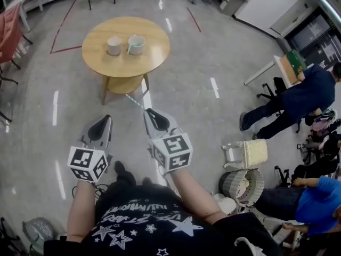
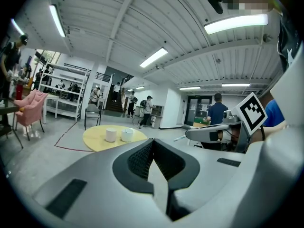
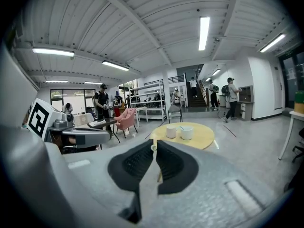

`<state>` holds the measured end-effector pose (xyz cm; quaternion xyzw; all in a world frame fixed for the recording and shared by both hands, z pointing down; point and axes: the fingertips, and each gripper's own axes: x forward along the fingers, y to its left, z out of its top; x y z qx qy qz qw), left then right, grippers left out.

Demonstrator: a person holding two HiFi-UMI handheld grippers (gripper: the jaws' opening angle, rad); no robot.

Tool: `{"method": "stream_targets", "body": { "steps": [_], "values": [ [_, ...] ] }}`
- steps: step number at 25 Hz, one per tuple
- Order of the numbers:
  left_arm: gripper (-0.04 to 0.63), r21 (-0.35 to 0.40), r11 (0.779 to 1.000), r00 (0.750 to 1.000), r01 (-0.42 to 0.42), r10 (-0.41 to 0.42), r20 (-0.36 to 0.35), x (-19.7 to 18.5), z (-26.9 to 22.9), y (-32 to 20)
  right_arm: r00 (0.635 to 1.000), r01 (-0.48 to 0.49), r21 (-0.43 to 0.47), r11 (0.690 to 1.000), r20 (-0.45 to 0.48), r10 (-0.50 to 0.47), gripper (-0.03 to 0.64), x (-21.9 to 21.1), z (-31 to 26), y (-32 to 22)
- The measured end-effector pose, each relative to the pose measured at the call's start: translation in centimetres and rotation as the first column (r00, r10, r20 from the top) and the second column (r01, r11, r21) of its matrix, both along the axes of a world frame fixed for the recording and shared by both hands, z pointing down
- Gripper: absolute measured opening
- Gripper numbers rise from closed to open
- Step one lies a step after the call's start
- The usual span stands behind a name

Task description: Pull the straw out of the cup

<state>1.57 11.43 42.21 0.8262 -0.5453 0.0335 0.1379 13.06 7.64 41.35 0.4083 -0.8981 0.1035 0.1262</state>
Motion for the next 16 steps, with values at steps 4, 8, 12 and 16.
{"method": "stream_targets", "body": {
  "steps": [4, 8, 12, 16],
  "values": [
    [0.006, -0.004, 1.000, 1.000, 0.006, -0.006, -0.003, -0.2, -0.4, 0.3, 1.000, 0.005, -0.005, 1.000, -0.002, -0.005, 0.020, 0.0, -0.2, 0.5],
    [0.006, -0.004, 1.000, 1.000, 0.009, -0.009, -0.007, -0.1, 0.5, 0.5, 1.000, 0.010, -0.007, 1.000, -0.007, -0.010, 0.020, 0.2, 0.8, 0.5],
    [0.006, 0.001, 1.000, 1.000, 0.013, -0.013, -0.008, -0.6, 0.3, 0.7, 1.000, 0.020, 0.002, 1.000, -0.003, -0.020, 0.020, -0.7, 0.2, 0.8],
    [0.006, 0.007, 1.000, 1.000, 0.009, -0.009, -0.005, 0.9, -0.5, 0.1, 1.000, 0.028, 0.007, 1.000, -0.004, -0.028, 0.020, 0.5, -0.6, 0.4]
  ]
}}
